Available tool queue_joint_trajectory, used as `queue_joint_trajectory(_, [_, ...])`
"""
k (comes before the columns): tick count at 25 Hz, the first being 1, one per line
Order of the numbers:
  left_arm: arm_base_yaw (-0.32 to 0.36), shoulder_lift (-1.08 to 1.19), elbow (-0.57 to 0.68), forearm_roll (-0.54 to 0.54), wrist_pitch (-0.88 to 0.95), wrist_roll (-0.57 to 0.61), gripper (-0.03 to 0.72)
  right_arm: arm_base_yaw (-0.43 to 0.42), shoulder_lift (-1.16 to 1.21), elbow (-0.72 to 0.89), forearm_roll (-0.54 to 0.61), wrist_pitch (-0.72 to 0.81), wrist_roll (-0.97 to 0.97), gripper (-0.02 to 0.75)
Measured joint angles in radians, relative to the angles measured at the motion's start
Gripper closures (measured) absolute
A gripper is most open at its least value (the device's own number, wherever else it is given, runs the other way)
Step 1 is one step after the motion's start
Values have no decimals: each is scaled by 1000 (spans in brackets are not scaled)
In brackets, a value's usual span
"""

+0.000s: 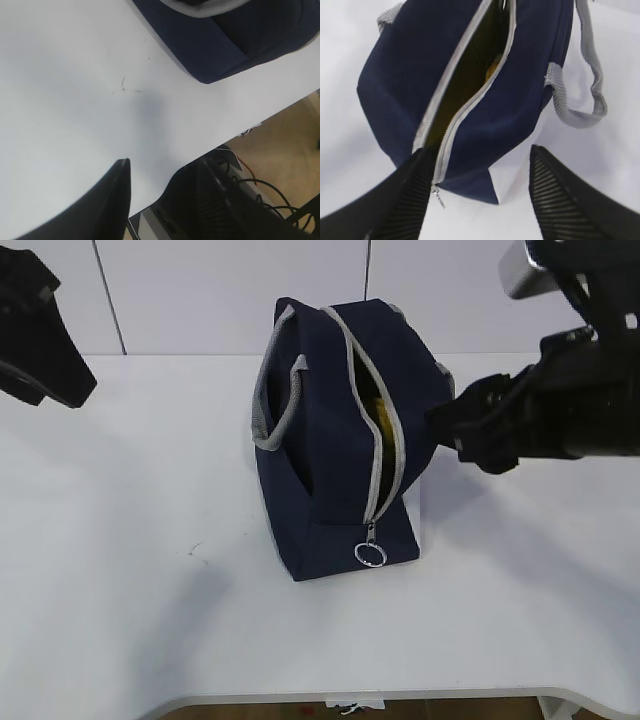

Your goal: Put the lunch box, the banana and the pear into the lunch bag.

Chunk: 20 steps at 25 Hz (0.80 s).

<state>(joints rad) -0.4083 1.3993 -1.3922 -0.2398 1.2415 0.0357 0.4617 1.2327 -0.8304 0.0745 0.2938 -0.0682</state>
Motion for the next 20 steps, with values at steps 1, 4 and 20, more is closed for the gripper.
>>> queue_joint_trajectory(1, [0,0,0,-9,0,0,358,0,-7,31,0,-53,0,258])
queue_joint_trajectory(4, [0,0,0,-16,0,0,358,0,-33,156,4,-212,0,258])
queue_joint_trajectory(20, [0,0,0,-18,0,0,377,24,123,537,-277,-914,217,258])
